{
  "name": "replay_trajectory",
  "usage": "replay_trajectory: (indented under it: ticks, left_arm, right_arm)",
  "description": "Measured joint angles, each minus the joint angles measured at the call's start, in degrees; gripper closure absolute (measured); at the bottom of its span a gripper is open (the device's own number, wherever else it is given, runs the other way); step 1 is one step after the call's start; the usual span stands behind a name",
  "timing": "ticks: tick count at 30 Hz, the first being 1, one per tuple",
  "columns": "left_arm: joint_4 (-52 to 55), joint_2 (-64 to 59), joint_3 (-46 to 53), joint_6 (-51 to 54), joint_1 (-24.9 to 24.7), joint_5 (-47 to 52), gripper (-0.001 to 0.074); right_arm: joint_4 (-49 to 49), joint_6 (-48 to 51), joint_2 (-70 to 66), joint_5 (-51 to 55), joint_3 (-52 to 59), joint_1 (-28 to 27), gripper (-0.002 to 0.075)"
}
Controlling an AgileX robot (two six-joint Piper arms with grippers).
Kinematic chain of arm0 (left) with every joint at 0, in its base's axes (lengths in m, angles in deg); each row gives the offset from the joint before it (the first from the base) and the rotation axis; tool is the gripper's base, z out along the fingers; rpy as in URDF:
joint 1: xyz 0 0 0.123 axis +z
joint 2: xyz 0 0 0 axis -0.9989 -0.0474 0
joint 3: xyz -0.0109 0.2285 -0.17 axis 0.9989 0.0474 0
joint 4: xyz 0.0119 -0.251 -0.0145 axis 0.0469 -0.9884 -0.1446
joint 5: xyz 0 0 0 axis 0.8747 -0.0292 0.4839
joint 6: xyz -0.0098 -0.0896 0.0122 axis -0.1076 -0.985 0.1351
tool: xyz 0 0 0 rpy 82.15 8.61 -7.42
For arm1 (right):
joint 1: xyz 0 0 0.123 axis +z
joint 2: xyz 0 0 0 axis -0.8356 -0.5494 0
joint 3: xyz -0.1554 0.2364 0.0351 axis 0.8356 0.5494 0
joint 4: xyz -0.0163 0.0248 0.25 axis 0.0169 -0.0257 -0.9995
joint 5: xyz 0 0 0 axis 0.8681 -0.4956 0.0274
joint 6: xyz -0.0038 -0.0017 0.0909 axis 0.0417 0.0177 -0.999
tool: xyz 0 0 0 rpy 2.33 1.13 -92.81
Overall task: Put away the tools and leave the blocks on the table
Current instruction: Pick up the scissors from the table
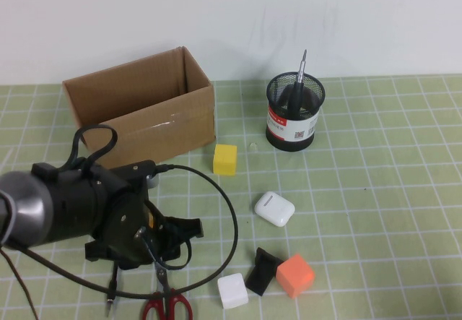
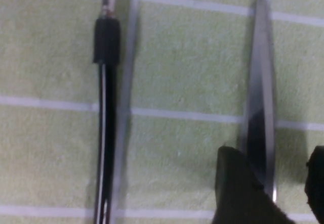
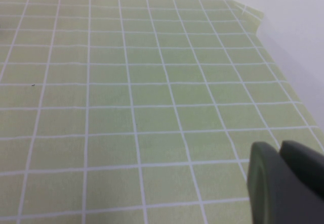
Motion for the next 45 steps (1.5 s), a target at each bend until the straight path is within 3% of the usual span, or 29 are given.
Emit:
replay_trajectory:
  ticks: [11, 45]
  left_arm:
    - [0.61, -0.51, 0.00, 0.59, 0.00, -1.19, 0.0659]
    - [5.41, 0.88, -0.05, 7.35, 0.00, -1.05, 0.0673]
  right_arm:
    - [0.00, 0.00, 0.00, 0.00, 0.00, 0.00, 0.0734]
    - [0.00, 0.00, 0.00, 0.00, 0.00, 0.00, 0.0734]
